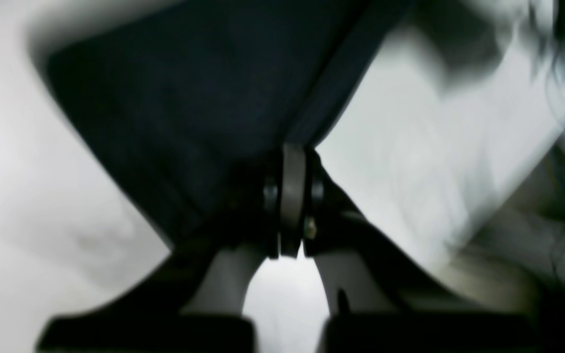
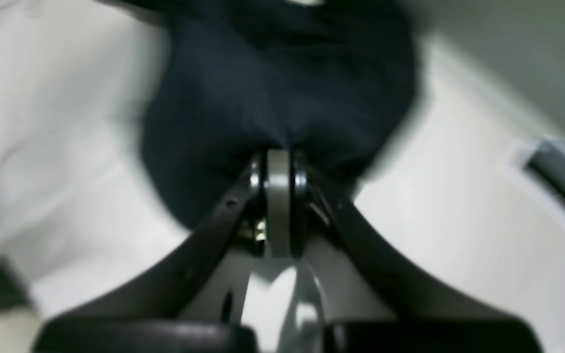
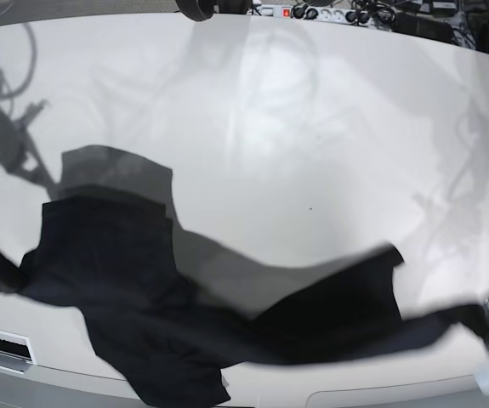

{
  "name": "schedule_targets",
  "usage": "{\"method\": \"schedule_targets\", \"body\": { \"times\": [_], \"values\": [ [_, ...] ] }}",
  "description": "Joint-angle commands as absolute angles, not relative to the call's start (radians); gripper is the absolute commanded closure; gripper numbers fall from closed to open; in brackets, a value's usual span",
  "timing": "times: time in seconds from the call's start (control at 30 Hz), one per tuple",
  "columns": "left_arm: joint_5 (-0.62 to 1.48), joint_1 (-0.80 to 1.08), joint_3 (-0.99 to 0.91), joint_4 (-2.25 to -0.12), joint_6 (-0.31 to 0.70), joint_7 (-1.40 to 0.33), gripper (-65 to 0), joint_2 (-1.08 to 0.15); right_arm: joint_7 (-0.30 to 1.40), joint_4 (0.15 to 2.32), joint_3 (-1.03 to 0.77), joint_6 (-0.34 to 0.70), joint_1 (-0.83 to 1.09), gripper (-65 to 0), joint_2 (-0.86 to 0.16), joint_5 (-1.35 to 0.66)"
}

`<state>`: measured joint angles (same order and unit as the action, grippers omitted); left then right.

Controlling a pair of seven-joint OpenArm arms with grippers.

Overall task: Layout the t-shirt on the table in an organized manner, then fold the t-shirt properly
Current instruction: 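Lower the stretched shirt onto the table with both grippers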

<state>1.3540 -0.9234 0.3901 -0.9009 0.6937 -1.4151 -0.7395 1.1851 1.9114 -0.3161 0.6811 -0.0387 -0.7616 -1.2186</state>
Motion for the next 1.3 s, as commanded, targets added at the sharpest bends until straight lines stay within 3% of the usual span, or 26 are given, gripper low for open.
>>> {"method": "schedule_targets", "body": {
  "times": [0.0,0.3,0.47,0.7,1.27],
  "values": [
    [1.412,-0.962,0.368,-0.925,0.698,-1.377,0.0,-0.764,1.187,1.908,-0.319,0.677,-0.031,0.0,-0.785,-1.221],
    [1.397,-0.743,0.368,-0.925,0.698,-1.382,0.0,-0.768,1.286,1.906,-0.177,0.698,0.107,0.0,-0.761,-1.223],
    [1.424,-0.723,0.368,-0.925,0.698,-1.394,0.0,-0.767,1.396,1.906,-0.136,0.698,0.124,0.0,-0.761,-1.224],
    [1.484,-0.702,0.383,-0.929,0.669,-1.396,0.0,-0.764,1.396,1.906,-0.136,0.698,0.134,0.0,-0.762,-1.231],
    [1.484,-0.648,0.790,-0.971,0.682,-1.396,0.0,-0.767,1.396,1.906,-0.136,0.698,0.357,0.0,-0.832,-1.146]
  ]
}}
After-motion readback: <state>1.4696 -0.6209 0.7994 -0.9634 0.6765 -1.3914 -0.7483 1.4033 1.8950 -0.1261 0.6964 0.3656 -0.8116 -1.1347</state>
